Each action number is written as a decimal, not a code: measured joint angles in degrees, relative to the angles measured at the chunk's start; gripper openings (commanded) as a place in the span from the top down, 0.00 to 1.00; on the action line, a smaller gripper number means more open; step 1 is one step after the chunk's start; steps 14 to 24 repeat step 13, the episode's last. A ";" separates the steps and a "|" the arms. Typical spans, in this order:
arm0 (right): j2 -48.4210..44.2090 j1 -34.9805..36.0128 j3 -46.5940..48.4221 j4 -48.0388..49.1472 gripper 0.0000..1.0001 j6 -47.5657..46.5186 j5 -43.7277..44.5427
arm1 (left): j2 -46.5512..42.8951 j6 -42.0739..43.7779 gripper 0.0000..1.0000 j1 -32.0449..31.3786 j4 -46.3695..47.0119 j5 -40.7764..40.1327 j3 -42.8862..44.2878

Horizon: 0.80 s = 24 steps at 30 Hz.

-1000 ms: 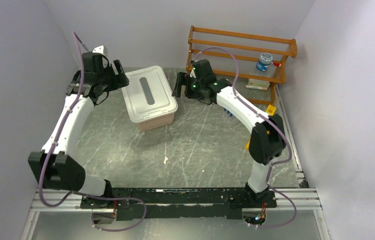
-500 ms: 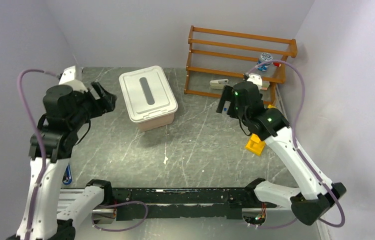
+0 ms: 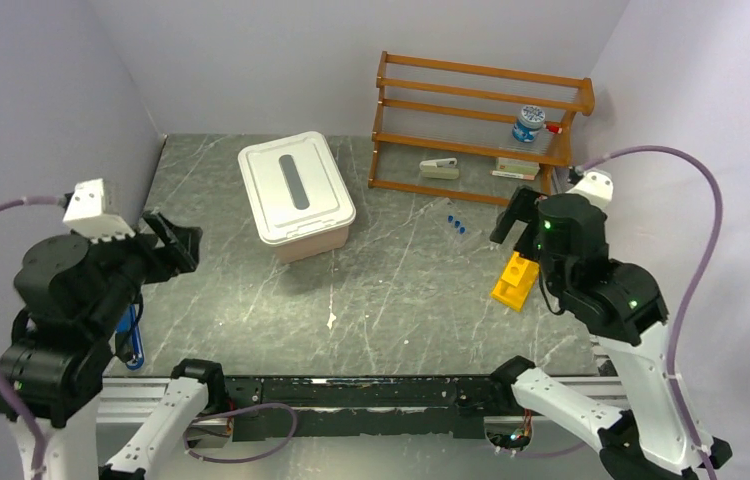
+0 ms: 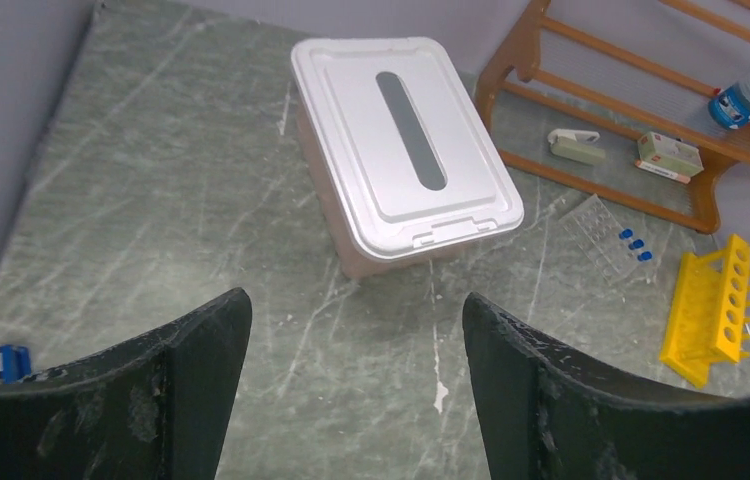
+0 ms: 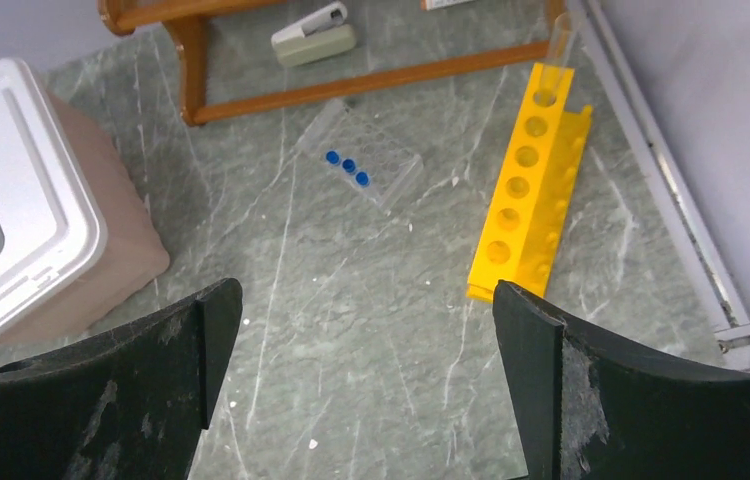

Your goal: Organize the chemistry lab equipment

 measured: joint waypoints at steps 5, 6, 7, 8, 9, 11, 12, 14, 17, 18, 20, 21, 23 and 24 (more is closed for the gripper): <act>-1.03 0.00 4.02 -1.97 0.00 -1.57 0.81 | -4.52 2.97 0.17 0.00 -2.03 -1.73 2.25; -1.31 0.00 4.46 -1.99 0.00 -1.97 0.76 | -5.18 3.28 0.17 0.00 -2.38 -2.01 2.60; -1.66 0.00 4.63 -2.01 0.00 -2.34 0.70 | -5.62 3.52 0.17 0.00 -2.75 -2.16 2.82; -2.14 0.00 4.63 -2.03 0.00 -2.64 0.55 | -5.97 3.65 0.17 0.00 -3.04 -2.27 2.93; -2.60 0.00 4.61 -2.14 0.00 -2.89 0.44 | -6.21 3.80 0.17 0.00 -3.30 -2.36 2.93; -3.54 0.00 4.48 -2.19 0.00 -3.56 0.17 | -6.36 3.85 0.16 0.00 -3.76 -2.40 2.86; -3.91 0.00 4.33 -2.16 0.00 -3.72 0.02 | -6.38 3.82 0.16 0.00 -3.82 -2.40 2.78; -4.39 0.00 4.13 -2.21 0.00 -3.89 -0.22 | -6.40 3.80 0.16 0.00 -3.96 -2.40 2.64; -4.39 0.00 4.13 -2.21 0.00 -3.89 -0.22 | -6.40 3.80 0.16 0.00 -3.96 -2.40 2.64; -4.39 0.00 4.13 -2.21 0.00 -3.89 -0.22 | -6.40 3.80 0.16 0.00 -3.96 -2.40 2.64; -4.39 0.00 4.13 -2.21 0.00 -3.89 -0.22 | -6.40 3.80 0.16 0.00 -3.96 -2.40 2.64; -4.39 0.00 4.13 -2.21 0.00 -3.89 -0.22 | -6.40 3.80 0.16 0.00 -3.96 -2.40 2.64; -4.39 0.00 4.13 -2.21 0.00 -3.89 -0.22 | -6.40 3.80 0.16 0.00 -3.96 -2.40 2.64; -4.39 0.00 4.13 -2.21 0.00 -3.89 -0.22 | -6.40 3.80 0.16 0.00 -3.96 -2.40 2.64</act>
